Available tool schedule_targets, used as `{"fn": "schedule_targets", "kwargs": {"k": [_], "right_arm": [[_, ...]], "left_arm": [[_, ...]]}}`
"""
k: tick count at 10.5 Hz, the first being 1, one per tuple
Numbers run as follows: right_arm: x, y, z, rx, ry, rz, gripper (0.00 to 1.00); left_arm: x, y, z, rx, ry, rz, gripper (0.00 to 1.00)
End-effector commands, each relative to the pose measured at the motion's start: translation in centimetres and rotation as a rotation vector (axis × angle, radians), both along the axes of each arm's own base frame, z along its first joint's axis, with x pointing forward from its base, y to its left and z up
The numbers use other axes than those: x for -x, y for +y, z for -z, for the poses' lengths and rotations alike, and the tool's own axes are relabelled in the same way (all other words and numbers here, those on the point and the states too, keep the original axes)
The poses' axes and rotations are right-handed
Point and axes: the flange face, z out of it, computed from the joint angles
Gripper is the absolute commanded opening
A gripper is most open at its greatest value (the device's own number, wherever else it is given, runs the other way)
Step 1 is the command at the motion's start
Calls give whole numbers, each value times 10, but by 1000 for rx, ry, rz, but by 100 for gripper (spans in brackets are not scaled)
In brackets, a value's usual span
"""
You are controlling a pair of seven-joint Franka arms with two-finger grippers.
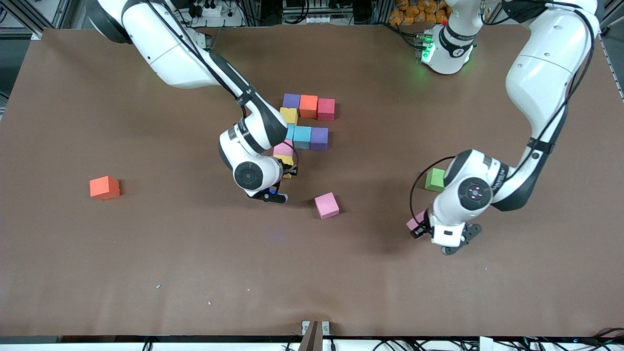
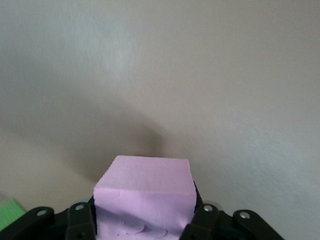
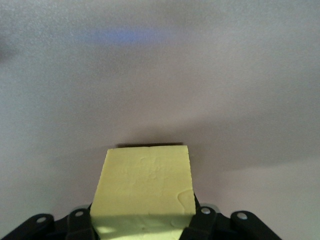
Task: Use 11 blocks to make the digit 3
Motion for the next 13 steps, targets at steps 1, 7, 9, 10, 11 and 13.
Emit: {"fn": "schedule_targets", "kwargs": {"k": [1, 7, 9, 10, 11, 13], "right_arm": [[-2, 5, 1, 2, 2, 1, 77], [-11, 3, -20, -14, -21, 1, 100], [-21, 4, -43, -35, -47, -25, 100], [-25, 1, -59, -42, -55, -45, 100], [-33, -8, -85, -57, -79, -66, 100], [-49, -46, -123, -48, -112, -139, 100]], "left_arm": [[8, -19, -20, 6, 6, -195, 13], [33, -83, -33, 17, -17, -650, 13], [50, -112, -32, 3, 2, -687, 13], [59, -125, -30, -7, 14, -705, 14], [68, -139, -29, -17, 21, -726, 14], [85, -166, -29, -15, 30, -758, 14]]}}
